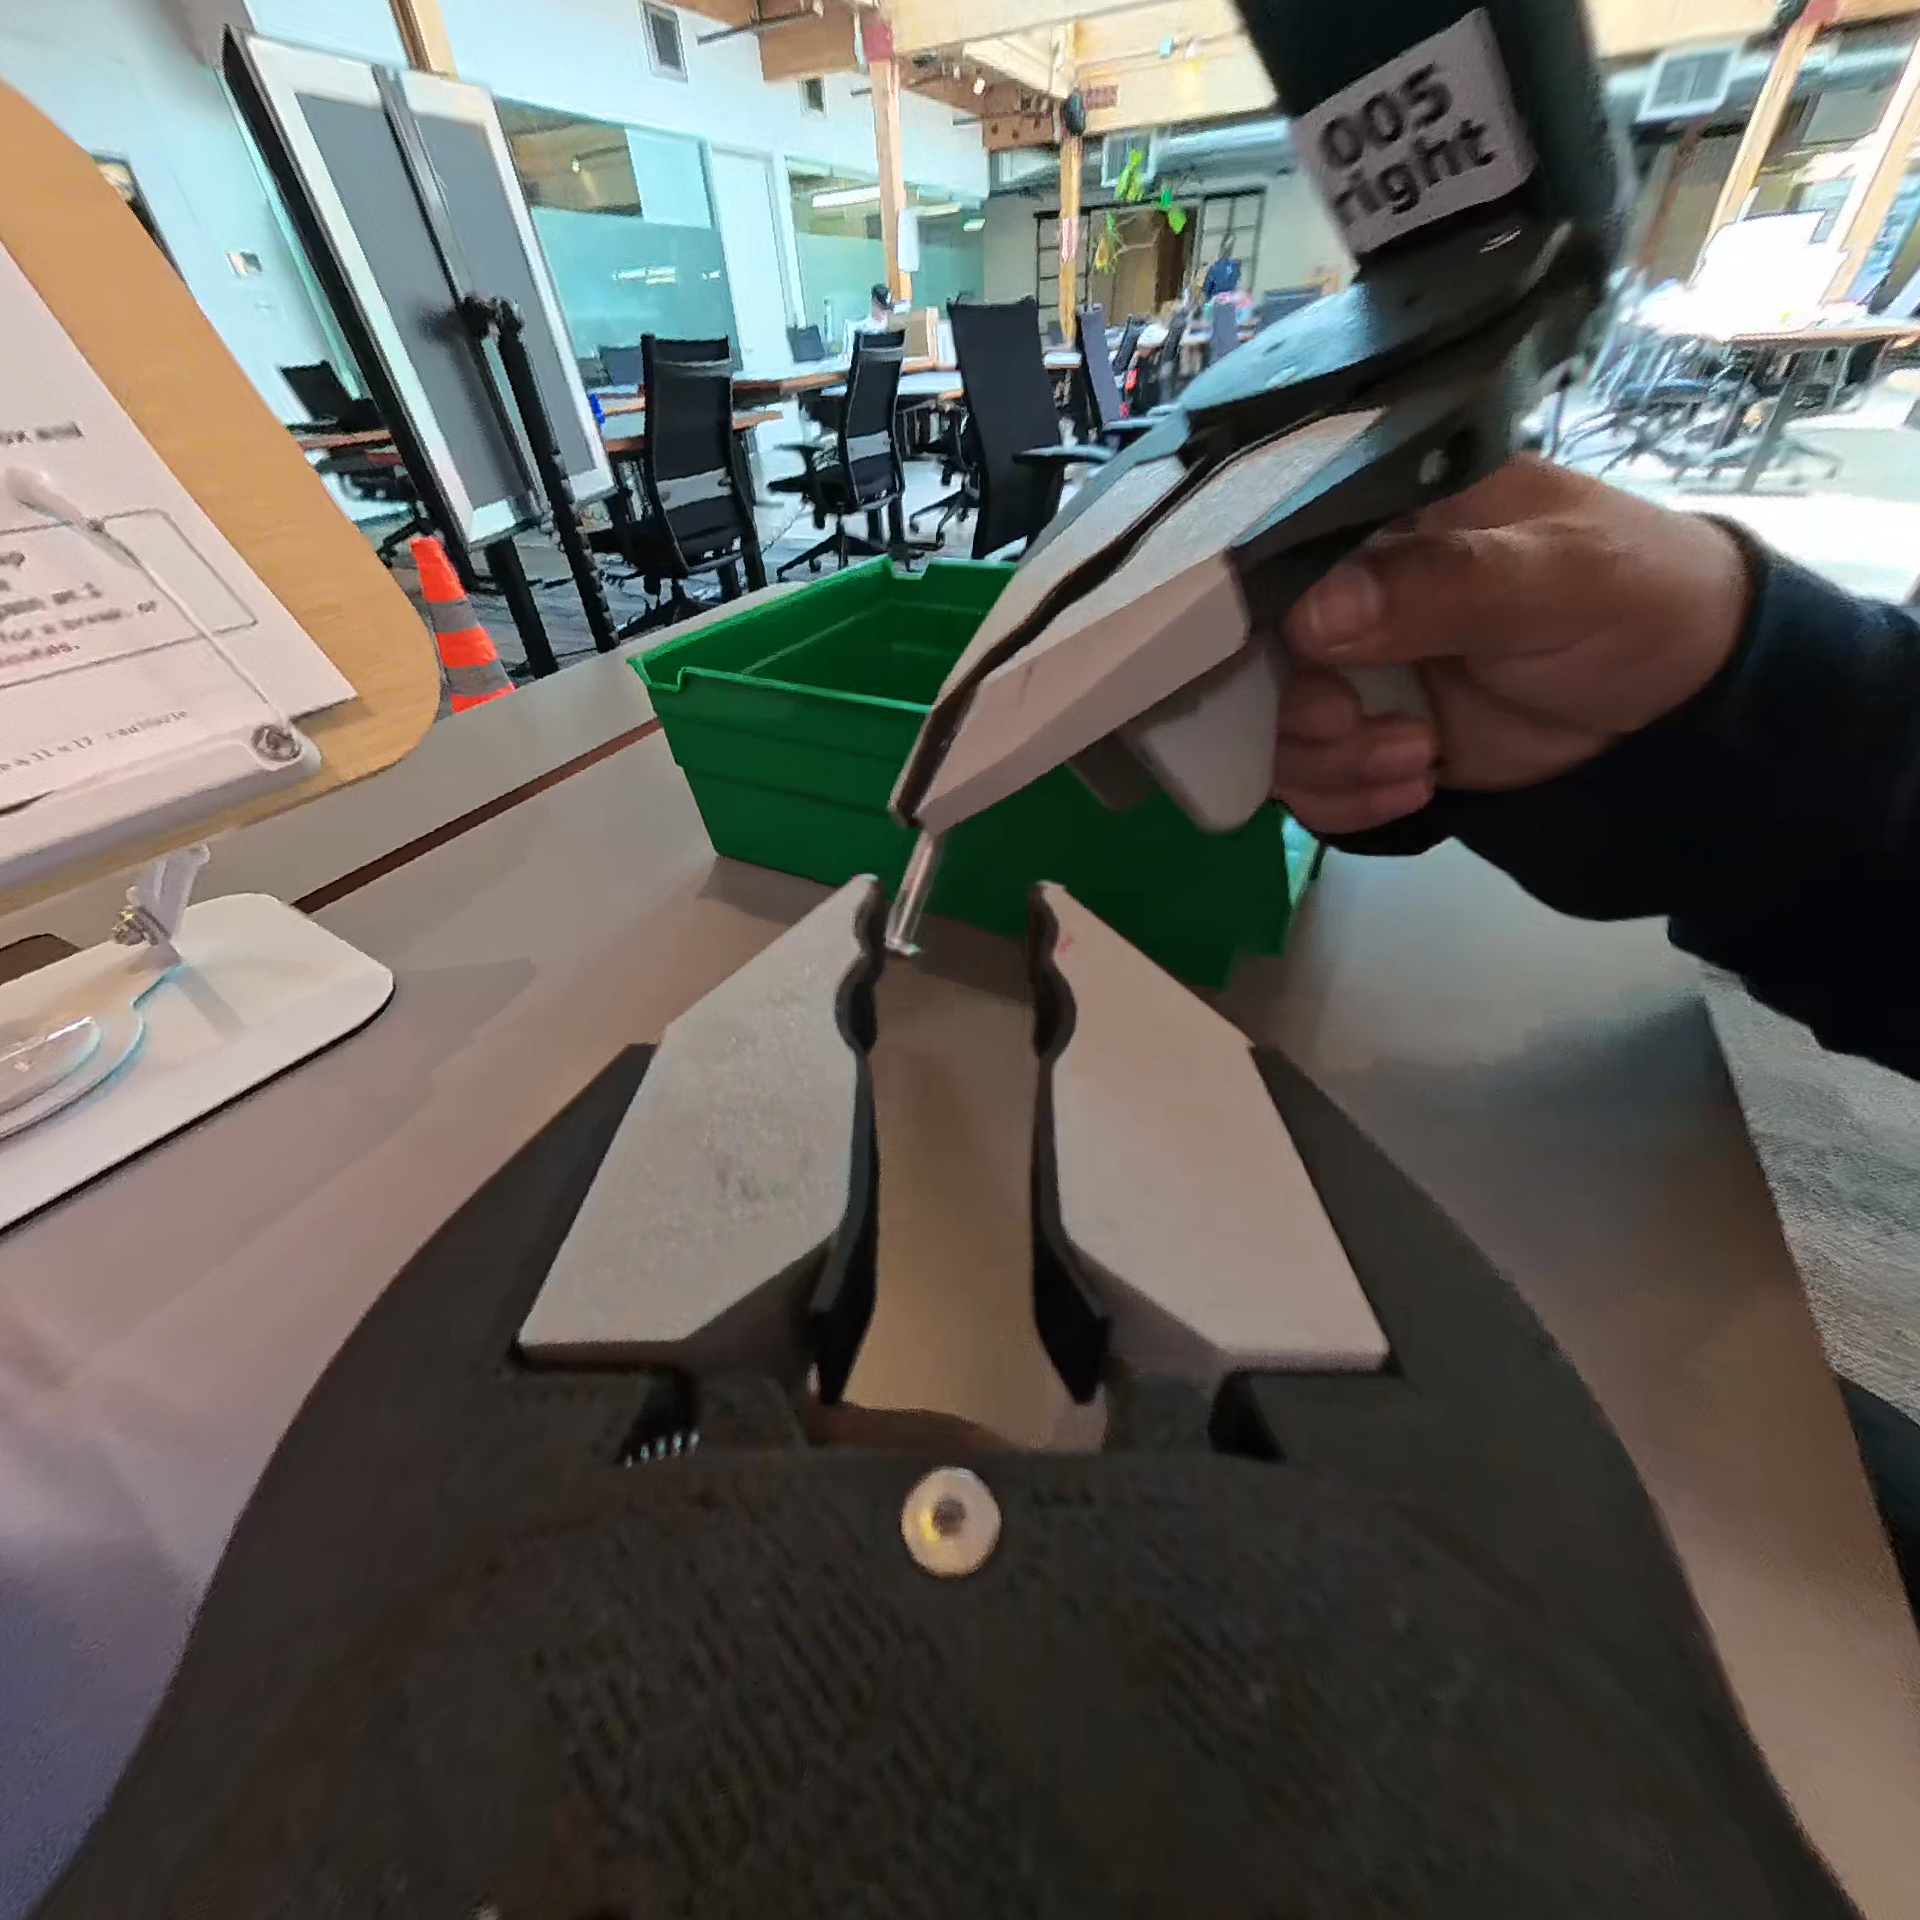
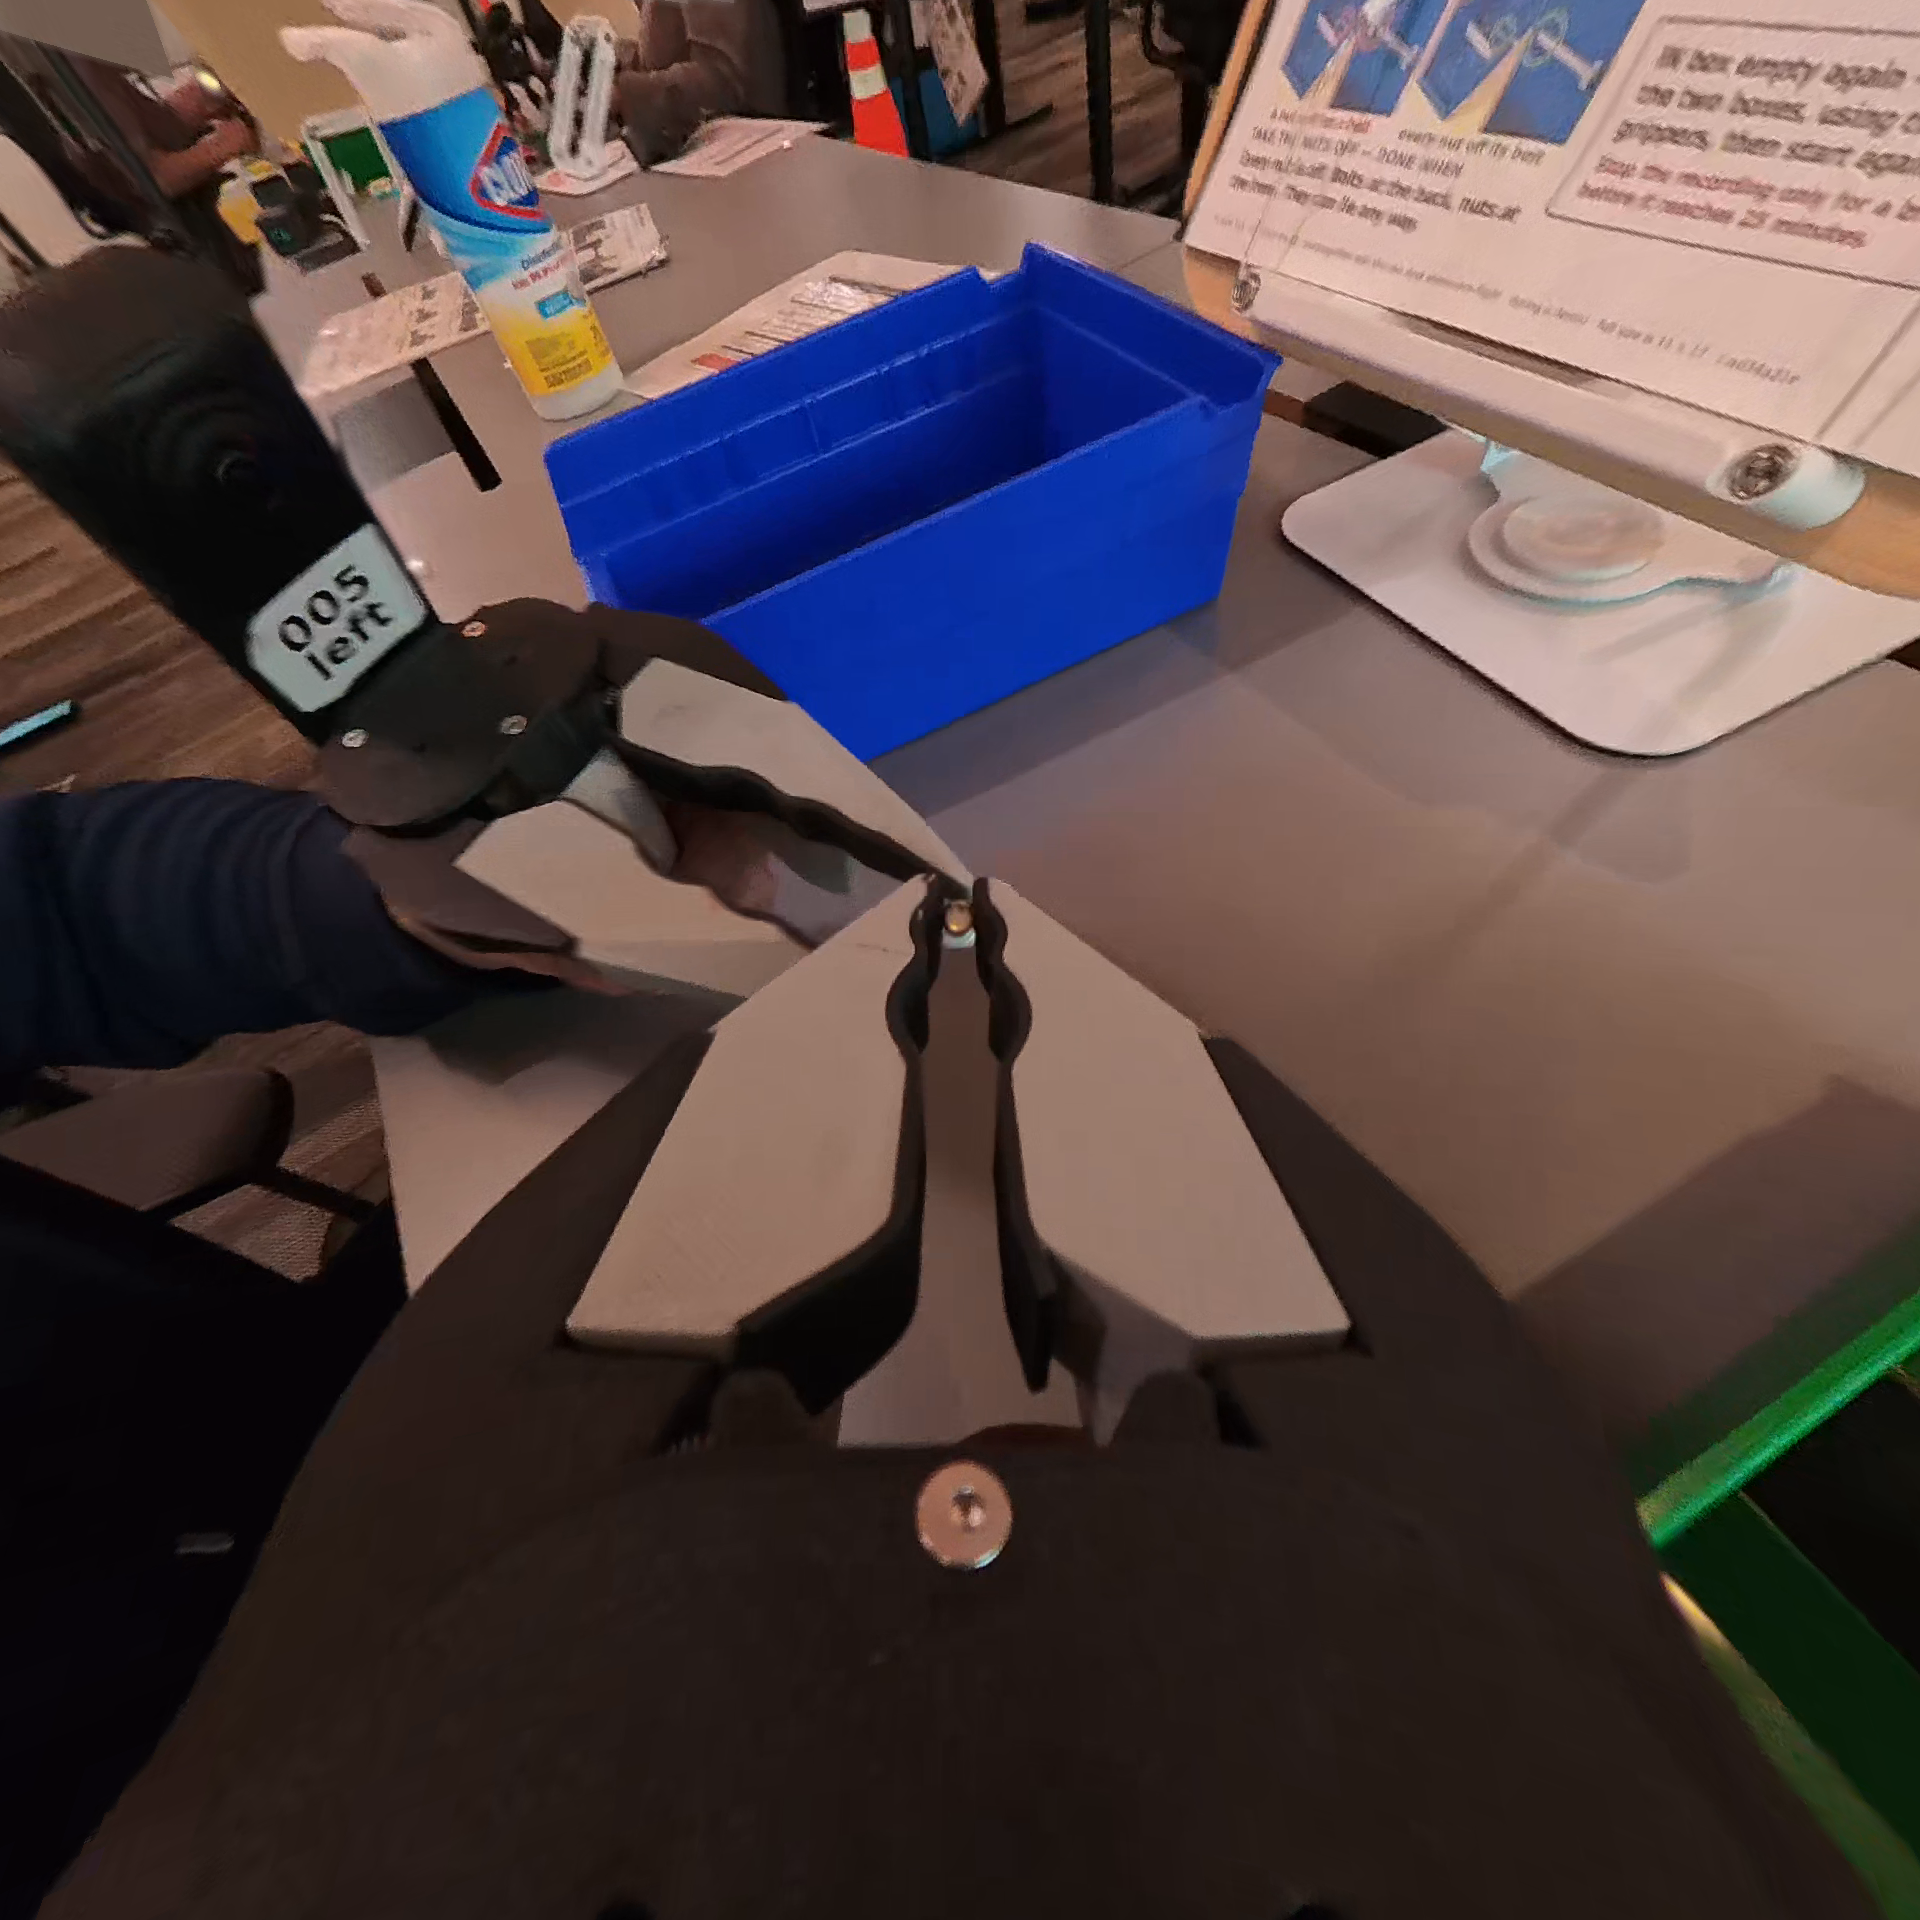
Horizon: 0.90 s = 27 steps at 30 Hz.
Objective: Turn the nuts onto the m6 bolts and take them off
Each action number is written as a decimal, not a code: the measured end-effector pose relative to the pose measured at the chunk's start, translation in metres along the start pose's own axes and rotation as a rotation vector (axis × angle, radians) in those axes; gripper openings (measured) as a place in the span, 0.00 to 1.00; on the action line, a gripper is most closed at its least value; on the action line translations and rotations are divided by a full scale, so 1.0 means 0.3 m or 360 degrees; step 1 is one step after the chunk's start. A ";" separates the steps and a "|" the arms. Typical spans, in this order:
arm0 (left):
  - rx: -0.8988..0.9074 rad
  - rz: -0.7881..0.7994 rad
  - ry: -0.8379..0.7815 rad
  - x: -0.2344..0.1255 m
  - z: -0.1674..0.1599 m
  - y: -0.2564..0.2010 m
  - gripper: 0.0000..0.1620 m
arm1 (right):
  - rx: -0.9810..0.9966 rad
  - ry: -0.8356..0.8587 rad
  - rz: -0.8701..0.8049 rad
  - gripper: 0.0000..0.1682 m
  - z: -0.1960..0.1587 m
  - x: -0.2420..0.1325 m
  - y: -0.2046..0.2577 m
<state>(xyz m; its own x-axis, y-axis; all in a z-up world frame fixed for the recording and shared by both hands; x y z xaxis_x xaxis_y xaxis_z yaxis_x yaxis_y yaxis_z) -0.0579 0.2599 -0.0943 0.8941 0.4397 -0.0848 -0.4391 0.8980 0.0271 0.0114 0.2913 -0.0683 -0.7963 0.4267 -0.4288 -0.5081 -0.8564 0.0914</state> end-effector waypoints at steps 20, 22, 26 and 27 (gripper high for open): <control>0.0032 -0.0006 0.0154 0.030 -0.050 -0.005 0.19 | -0.0055 0.0259 -0.1148 0.20 -0.003 -0.184 -0.727; 0.0026 -0.0015 0.0164 0.031 -0.052 -0.006 0.19 | -0.0044 0.0116 -0.1128 0.19 0.012 -0.229 -0.686; 0.0072 -0.0005 0.0189 0.032 -0.045 -0.017 0.20 | 0.0035 0.0003 -0.0903 0.27 -0.013 -0.301 -0.531; 0.0108 0.0029 0.0201 0.026 -0.037 -0.019 0.21 | 0.0043 -0.0010 -0.0824 0.30 -0.030 -0.314 -0.483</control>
<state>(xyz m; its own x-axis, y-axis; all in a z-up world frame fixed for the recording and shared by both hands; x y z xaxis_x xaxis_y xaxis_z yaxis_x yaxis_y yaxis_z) -0.0495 0.2582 -0.1062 0.8660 0.4547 -0.2081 -0.4444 0.8906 0.0968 0.1630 0.3725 -0.0490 -0.4404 0.7943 -0.4185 -0.8443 -0.5250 -0.1079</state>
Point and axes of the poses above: each gripper's, where its closed fingertips meet, x out along the fingers, z out of its top, y = z × x across the jaws, the point moved 5 cm from there along -x, back along the fingers, and after that the axes turned 14 degrees about -z, right-handed, at the moved point
